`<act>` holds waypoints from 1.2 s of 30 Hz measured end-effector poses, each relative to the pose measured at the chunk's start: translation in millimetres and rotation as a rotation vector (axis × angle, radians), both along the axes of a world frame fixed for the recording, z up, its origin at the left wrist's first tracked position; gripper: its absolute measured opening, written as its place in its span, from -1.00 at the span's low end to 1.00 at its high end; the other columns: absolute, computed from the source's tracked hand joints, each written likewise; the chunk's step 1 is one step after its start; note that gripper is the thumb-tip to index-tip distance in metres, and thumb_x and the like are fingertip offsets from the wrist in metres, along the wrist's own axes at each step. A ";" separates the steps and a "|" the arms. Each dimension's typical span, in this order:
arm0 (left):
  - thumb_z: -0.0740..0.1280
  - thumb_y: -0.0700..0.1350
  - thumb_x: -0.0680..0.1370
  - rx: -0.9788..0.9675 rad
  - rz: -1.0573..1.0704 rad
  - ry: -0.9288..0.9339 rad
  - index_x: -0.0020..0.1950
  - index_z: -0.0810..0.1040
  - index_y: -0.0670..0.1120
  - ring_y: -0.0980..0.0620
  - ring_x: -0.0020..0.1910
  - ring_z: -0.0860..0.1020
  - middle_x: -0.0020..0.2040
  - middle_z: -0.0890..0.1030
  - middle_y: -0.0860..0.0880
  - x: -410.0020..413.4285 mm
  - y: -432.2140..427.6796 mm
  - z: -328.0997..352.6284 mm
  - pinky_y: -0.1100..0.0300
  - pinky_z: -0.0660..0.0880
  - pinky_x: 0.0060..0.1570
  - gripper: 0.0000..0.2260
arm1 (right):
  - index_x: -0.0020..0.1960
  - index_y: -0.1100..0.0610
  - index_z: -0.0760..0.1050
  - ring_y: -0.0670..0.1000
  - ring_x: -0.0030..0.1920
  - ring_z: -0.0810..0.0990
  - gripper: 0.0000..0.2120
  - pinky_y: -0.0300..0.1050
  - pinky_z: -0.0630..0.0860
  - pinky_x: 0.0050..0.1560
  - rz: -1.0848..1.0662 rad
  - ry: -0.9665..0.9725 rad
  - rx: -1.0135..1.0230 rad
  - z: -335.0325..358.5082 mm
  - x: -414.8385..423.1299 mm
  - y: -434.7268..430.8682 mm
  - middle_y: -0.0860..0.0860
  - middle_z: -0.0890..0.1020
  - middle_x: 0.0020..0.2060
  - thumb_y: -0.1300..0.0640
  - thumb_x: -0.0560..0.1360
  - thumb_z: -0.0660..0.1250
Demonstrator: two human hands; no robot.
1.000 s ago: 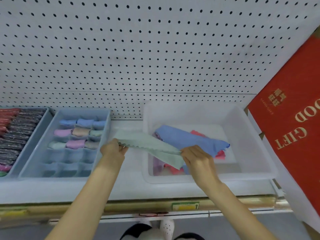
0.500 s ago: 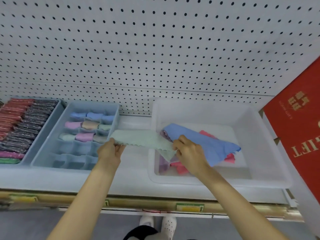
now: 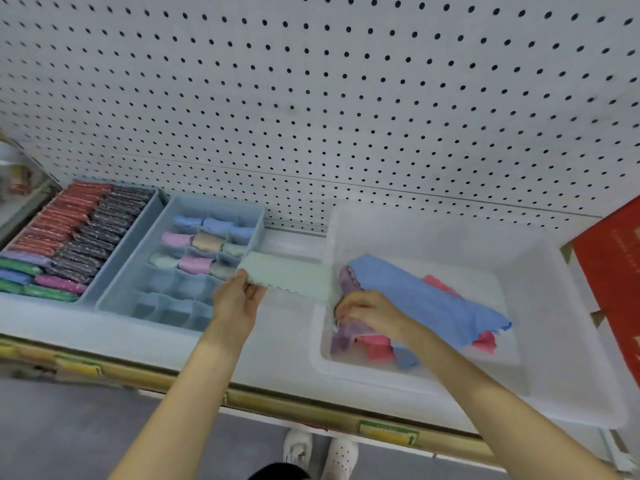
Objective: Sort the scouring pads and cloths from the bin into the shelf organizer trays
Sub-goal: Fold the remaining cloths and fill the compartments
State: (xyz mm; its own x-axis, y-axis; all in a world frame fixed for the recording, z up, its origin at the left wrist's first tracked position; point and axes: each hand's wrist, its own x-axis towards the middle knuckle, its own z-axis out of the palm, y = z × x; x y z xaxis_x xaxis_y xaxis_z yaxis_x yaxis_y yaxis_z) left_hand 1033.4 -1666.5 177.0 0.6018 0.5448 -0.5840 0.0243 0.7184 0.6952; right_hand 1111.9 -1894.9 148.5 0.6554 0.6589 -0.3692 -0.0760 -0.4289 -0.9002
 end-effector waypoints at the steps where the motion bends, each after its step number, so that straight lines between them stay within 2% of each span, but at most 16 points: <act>1: 0.09 -0.24 0.68 -0.003 0.004 -0.007 0.02 0.52 -0.16 0.06 -0.07 0.59 0.00 0.60 -0.08 -0.1 -0.2 0.6 0.11 0.45 0.16 -0.78 | -0.15 0.20 0.50 -0.02 -0.25 0.63 -0.86 -0.23 0.57 -0.09 -0.064 0.088 0.060 2.7 3.7 1.5 0.13 0.63 -0.25 0.40 0.51 0.30; 4: 0.09 -0.23 0.68 -0.019 0.011 -0.024 0.08 0.51 -0.18 0.05 -0.05 0.59 0.00 0.61 -0.09 -0.6 -0.5 0.5 0.11 0.49 0.08 -0.80 | -0.09 0.19 0.31 0.01 -0.42 0.62 -0.81 -0.17 0.60 -0.33 -0.175 0.173 0.096 6.3 14.1 8.3 0.20 0.57 -0.31 0.35 0.53 0.31; 6: 0.10 -0.22 0.68 -0.031 0.009 -0.031 0.15 0.50 -0.19 0.05 -0.04 0.60 0.02 0.61 -0.09 -0.9 0.2 -1.2 0.15 0.54 -0.03 -0.80 | -0.04 0.14 0.32 -0.03 -0.43 0.61 -0.82 -0.19 0.56 -0.39 -0.118 0.156 0.016 0.7 20.7 13.3 0.17 0.58 -0.32 0.28 0.53 0.34; 8: 0.10 -0.21 0.68 -0.036 0.011 -0.035 0.21 0.49 -0.19 0.05 -0.02 0.60 0.05 0.61 -0.09 -0.8 1.6 -1.4 0.19 0.57 -0.09 -0.79 | -0.04 0.05 0.38 -0.07 -0.35 0.59 -0.84 -0.22 0.53 -0.32 -0.027 0.084 -0.078 -3.2 27.3 16.7 0.09 0.58 -0.25 0.20 0.53 0.36; 10: 0.10 -0.20 0.68 -0.044 0.018 -0.032 0.16 0.51 -0.19 0.06 -0.04 0.61 0.01 0.64 -0.08 0.2 3.5 -0.3 0.20 0.57 -0.14 -0.79 | -0.12 0.01 0.41 -0.10 -0.26 0.52 -0.85 -0.31 0.46 -0.22 0.044 0.010 -0.139 -4.2 33.5 18.5 0.00 0.54 -0.22 0.15 0.51 0.38; 13: 0.12 -0.19 0.68 -0.057 0.019 -0.035 0.06 0.54 -0.16 0.09 -0.16 0.66 -0.17 0.71 -0.04 2.8 4.6 4.6 0.24 0.61 -0.23 -0.79 | -0.26 0.09 0.36 -0.22 -0.39 0.39 -0.75 -0.43 0.31 -0.35 0.068 0.058 -0.122 -0.3 36.0 18.8 -0.10 0.41 -0.40 0.15 0.51 0.39; 16: 0.10 -0.18 0.68 -0.039 0.002 -0.059 0.04 0.55 -0.14 0.12 -0.22 0.68 -0.22 0.71 -0.01 8.6 4.5 10.8 0.26 0.62 -0.24 -0.77 | -0.21 0.14 0.37 -0.09 -0.25 0.43 -0.76 -0.26 0.33 -0.22 0.054 0.127 -0.064 2.5 36.1 13.9 -0.01 0.44 -0.31 0.13 0.49 0.42; 22: 0.09 -0.17 0.69 0.131 -0.094 -0.083 0.02 0.54 -0.11 0.15 -0.22 0.66 -0.23 0.71 0.05 33.2 8.6 38.9 0.28 0.60 -0.25 -0.76 | -0.30 0.06 0.21 -0.14 -0.41 0.20 -0.60 -0.27 0.17 -0.38 -0.037 0.071 0.057 30.1 29.7 -23.0 -0.14 0.23 -0.43 0.28 0.48 0.41; 25: 0.11 -0.18 0.68 0.192 -0.177 -0.112 -0.01 0.54 -0.13 0.14 -0.23 0.64 -0.26 0.69 0.05 51.8 1.2 60.8 0.29 0.59 -0.28 -0.78 | -0.26 0.11 0.37 -0.13 -0.36 0.32 -0.74 -0.28 0.26 -0.33 -0.056 0.015 0.127 58.8 20.5 -47.0 -0.11 0.38 -0.42 0.36 0.50 0.35; 26: 0.12 -0.18 0.68 0.208 -0.211 -0.130 -0.03 0.54 -0.13 0.15 -0.25 0.64 -0.28 0.69 0.05 57.3 -3.5 68.2 0.30 0.58 -0.29 -0.78 | -0.21 0.10 0.51 -0.13 -0.31 0.40 -0.78 -0.29 0.33 -0.27 -0.043 -0.002 0.128 69.6 16.9 -54.5 -0.12 0.50 -0.37 0.38 0.50 0.33; 28: 0.14 -0.17 0.68 0.260 -0.286 -0.162 -0.07 0.54 -0.12 0.14 -0.27 0.63 -0.28 0.67 0.05 67.2 -14.5 82.4 0.30 0.57 -0.28 -0.78 | -0.01 0.05 0.67 -0.22 -0.22 0.50 -0.67 -0.38 0.39 -0.14 0.011 0.002 0.083 98.2 8.4 -68.3 -0.19 0.63 -0.28 0.42 0.53 0.27; 30: 0.16 -0.14 0.67 0.325 -0.367 -0.183 -0.08 0.54 -0.12 0.10 -0.27 0.59 -0.25 0.63 0.01 75.8 -25.6 96.7 0.28 0.58 -0.27 -0.79 | 0.25 0.09 0.51 -0.35 -0.18 0.55 -0.57 -0.51 0.37 -0.11 0.095 0.074 0.065 116.9 3.5 -76.9 -0.28 0.66 -0.24 0.48 0.55 0.14; 31: 0.17 -0.14 0.67 0.357 -0.405 -0.202 -0.08 0.54 -0.12 0.09 -0.27 0.58 -0.24 0.62 -0.01 79.2 -31.1 104.1 0.26 0.58 -0.25 -0.79 | 0.31 0.09 0.44 -0.40 -0.07 0.55 -0.53 -0.56 0.36 -0.07 0.151 0.097 0.045 122.1 2.2 -76.1 -0.27 0.66 -0.08 0.49 0.55 0.08; 32: 0.17 -0.14 0.66 0.383 -0.450 -0.228 -0.09 0.53 -0.12 0.07 -0.27 0.57 -0.22 0.60 -0.02 81.7 -37.0 111.8 0.24 0.57 -0.24 -0.80 | 0.34 0.08 0.40 -0.37 0.07 0.54 -0.53 -0.55 0.37 -0.02 0.189 0.142 0.018 127.3 0.5 -75.9 -0.21 0.62 0.05 0.47 0.56 0.06; 34: 0.18 -0.14 0.66 0.439 -0.561 -0.281 -0.12 0.50 -0.12 0.06 -0.26 0.56 -0.22 0.59 -0.02 83.9 -50.9 125.4 0.22 0.54 -0.20 -0.80 | 0.40 0.16 0.35 -0.09 0.30 0.50 -0.60 -0.36 0.47 0.05 0.334 -0.080 -0.093 135.6 -10.0 -83.1 -0.02 0.54 0.22 0.37 0.59 0.12; 36: 0.18 -0.14 0.66 0.483 -0.672 -0.317 -0.19 0.48 -0.11 0.09 -0.30 0.56 -0.28 0.58 0.02 81.4 -67.8 135.4 0.26 0.55 -0.23 -0.76 | 0.38 0.16 0.34 0.08 0.33 0.47 -0.50 -0.19 0.45 0.20 0.324 -0.012 -0.051 145.2 -10.9 -85.4 0.14 0.52 0.28 0.46 0.49 0.14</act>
State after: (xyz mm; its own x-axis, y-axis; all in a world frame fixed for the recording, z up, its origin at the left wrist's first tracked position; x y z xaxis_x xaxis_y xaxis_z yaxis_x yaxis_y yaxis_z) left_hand 1114.7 -1734.2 312.3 0.9778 0.1616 -0.1332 0.0904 0.2482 0.9645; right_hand 1101.0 -1980.2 293.8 0.4192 0.8150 -0.4000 0.0827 -0.4731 -0.8771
